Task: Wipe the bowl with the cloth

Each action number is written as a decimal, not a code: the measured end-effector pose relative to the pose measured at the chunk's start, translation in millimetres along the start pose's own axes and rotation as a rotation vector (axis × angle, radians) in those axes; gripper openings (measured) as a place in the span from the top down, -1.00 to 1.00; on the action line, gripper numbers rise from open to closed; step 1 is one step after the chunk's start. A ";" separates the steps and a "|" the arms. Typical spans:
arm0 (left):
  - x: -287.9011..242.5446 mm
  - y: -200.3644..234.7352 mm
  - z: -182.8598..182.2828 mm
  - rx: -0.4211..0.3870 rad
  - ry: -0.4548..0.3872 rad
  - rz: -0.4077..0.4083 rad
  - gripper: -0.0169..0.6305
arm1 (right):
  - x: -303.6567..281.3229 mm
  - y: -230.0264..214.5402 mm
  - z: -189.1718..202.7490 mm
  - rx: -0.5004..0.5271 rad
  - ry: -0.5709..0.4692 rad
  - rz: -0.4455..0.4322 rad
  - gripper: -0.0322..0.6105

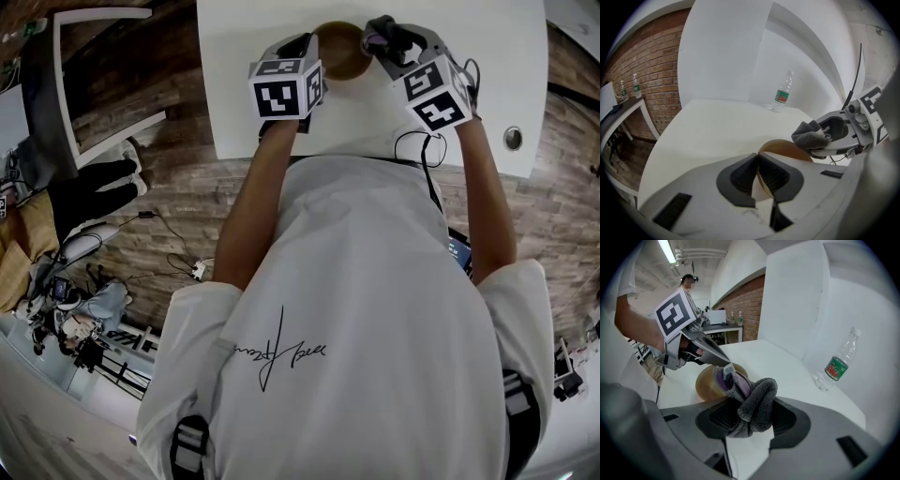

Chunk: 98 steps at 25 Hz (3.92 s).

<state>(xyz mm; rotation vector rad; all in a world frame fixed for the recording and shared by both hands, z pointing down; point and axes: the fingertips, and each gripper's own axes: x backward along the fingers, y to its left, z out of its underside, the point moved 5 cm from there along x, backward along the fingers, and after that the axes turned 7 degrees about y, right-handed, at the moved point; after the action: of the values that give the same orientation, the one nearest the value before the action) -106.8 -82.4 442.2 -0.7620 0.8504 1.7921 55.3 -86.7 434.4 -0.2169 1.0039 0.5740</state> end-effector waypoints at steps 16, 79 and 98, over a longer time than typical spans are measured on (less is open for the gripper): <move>1.3 0.7 2.4 0.020 -0.001 -0.001 0.89 | 14.0 15.3 9.7 0.020 0.005 0.026 0.33; 1.8 0.6 4.1 0.063 -0.023 -0.005 0.89 | 18.9 92.3 -13.1 -0.172 -0.128 -0.289 0.33; 14.5 6.7 6.0 0.111 -0.085 -0.014 0.79 | 26.7 82.4 -14.4 -0.157 -0.147 -0.297 0.33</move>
<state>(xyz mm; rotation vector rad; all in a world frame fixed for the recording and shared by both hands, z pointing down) -118.6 -72.1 435.3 -0.6147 0.8781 1.7374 10.5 -14.7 411.3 -0.4483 0.7669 0.3911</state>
